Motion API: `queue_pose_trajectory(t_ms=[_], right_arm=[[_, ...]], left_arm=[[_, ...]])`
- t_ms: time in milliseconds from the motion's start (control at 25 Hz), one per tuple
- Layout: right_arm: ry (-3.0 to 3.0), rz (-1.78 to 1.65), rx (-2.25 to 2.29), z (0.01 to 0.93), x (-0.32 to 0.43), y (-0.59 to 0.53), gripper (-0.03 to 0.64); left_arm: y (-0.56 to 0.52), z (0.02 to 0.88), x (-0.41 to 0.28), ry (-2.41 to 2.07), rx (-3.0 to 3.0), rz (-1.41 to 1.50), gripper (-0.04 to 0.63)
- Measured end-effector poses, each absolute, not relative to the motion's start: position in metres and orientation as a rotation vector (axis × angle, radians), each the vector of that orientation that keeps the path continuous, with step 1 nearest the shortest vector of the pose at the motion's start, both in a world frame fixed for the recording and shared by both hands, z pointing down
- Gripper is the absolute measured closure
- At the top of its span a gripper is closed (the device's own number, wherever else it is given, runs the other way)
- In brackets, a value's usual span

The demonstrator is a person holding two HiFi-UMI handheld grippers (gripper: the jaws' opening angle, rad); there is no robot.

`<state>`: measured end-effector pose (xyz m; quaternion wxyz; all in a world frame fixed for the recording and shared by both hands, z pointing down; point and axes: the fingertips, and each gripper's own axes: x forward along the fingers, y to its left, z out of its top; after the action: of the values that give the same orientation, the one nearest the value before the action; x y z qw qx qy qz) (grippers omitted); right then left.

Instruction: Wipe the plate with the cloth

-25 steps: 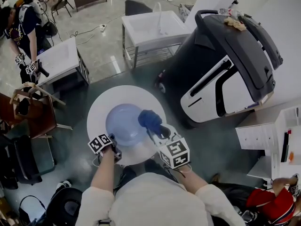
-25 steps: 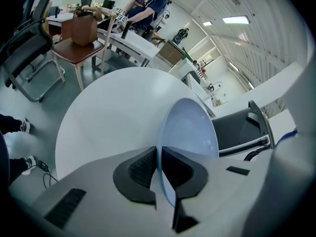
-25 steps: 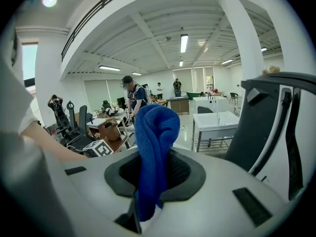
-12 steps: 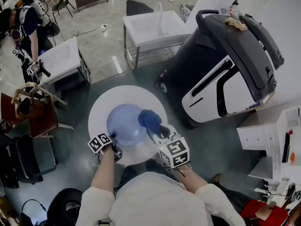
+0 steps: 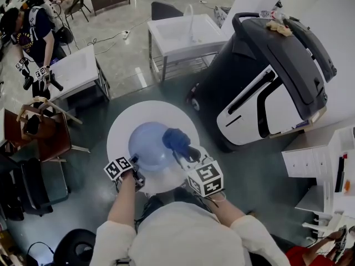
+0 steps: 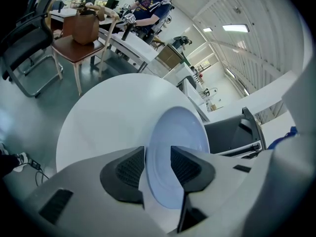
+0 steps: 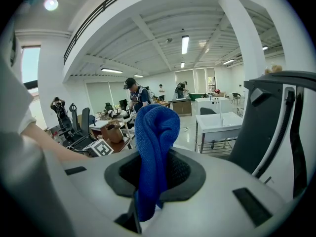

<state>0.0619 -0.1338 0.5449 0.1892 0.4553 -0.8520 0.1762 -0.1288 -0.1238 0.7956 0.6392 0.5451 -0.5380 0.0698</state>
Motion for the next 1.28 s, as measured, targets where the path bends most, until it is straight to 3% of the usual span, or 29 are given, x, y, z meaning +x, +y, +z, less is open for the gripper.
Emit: queue_pose_trajectory(t_ms=[440,680,920,1280], right_arm=[[-2.419,0.486,1.269,0.539,0.057,-0.125,0.526],[-2.441,0.470,1.274,0.531,0.055,-0.123,0.526],[-2.460,0.464,1.275,0.528,0.054,-0.121,0.526],[-2.482,0.446,1.278,0.521,0.051,-0.118,0.526]], left_arm=[[-0.116,0.780,-0.127,-1.212,1.289,0.154,0.436],[-0.129,0.726,-0.114,-1.197,1.515,0.122,0.437],[-0.145,0.663,-0.099,-1.227,1.797,0.146,0.527],[-0.138,0.587,-0.091,-1.278,2.084,0.159,0.552]])
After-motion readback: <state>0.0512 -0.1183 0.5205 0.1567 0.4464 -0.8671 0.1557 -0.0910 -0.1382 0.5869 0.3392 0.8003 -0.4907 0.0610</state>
